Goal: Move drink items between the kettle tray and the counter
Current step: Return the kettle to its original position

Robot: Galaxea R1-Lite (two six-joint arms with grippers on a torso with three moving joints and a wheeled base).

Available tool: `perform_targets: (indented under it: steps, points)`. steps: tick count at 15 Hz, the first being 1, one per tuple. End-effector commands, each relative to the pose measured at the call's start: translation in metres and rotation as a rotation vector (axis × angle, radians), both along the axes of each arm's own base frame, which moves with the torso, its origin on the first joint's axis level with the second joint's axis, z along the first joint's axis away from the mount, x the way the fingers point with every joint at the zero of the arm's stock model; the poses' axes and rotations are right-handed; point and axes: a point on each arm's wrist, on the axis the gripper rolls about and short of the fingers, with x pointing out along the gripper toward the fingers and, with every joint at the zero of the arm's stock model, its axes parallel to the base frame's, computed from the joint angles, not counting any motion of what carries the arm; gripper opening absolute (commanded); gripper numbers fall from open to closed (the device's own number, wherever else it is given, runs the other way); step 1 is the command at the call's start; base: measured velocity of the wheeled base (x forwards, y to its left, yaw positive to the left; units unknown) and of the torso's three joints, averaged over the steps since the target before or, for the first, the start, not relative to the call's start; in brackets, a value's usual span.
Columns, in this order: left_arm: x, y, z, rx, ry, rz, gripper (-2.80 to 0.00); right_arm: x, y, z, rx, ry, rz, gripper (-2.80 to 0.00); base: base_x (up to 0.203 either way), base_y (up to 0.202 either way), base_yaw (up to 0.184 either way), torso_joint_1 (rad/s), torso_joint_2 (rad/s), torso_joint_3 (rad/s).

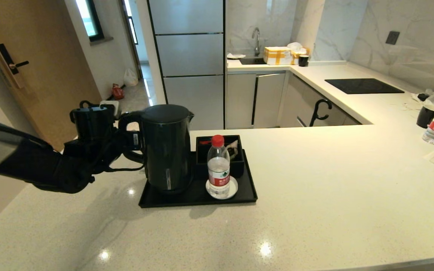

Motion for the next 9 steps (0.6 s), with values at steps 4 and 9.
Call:
perform_targets:
  steps: [4,9]
  points:
    - [0.0136,-0.0025,-0.0187,0.010,0.033,0.003,-2.80,0.0001,0.0000,0.0000,0.000,0.002,0.002,-2.80,0.000,0.000,0.000,0.000,0.00,0.000]
    - [0.0136,-0.0025,-0.0187,0.010,0.033,0.003,-2.80,0.0001,0.0000,0.0000,0.000,0.002,0.002,-2.80,0.000,0.000,0.000,0.000,0.00,0.000]
